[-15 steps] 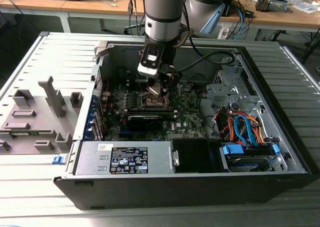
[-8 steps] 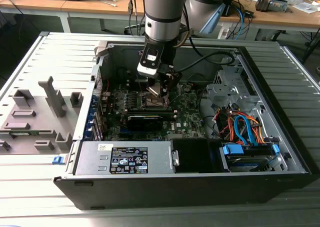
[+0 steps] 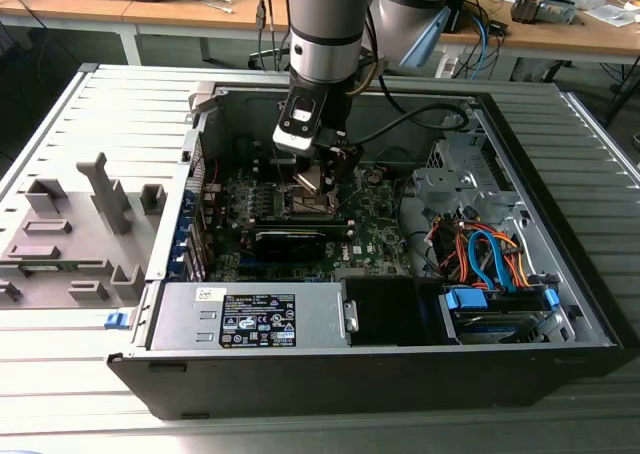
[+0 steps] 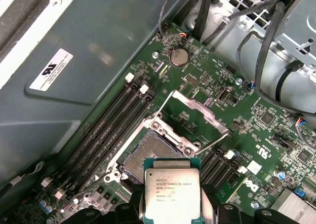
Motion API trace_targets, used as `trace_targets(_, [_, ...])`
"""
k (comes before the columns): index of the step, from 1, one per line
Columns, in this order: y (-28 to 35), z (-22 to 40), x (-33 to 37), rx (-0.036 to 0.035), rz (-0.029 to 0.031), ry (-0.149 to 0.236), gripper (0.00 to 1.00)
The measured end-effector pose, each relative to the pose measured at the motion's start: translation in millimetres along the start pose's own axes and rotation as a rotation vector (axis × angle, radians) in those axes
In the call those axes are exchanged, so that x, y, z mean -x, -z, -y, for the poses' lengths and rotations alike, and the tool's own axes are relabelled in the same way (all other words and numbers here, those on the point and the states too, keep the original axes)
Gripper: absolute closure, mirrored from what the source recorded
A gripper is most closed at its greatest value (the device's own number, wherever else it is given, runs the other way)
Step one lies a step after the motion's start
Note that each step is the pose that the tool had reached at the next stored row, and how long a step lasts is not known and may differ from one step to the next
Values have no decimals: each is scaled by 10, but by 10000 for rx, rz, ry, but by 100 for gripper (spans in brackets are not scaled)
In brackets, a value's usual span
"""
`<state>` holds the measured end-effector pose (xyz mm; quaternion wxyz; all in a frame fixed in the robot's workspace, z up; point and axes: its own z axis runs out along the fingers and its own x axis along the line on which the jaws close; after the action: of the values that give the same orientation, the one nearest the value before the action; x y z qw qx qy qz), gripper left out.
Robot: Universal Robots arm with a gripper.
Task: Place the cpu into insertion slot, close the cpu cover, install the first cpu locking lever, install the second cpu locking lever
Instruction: 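Place the cpu into insertion slot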
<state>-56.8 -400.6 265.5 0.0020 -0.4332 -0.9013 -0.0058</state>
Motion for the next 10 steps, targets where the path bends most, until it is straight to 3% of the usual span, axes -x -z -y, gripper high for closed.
trace_targets(10, [-3, 0, 0, -4, 9, -207, 46])
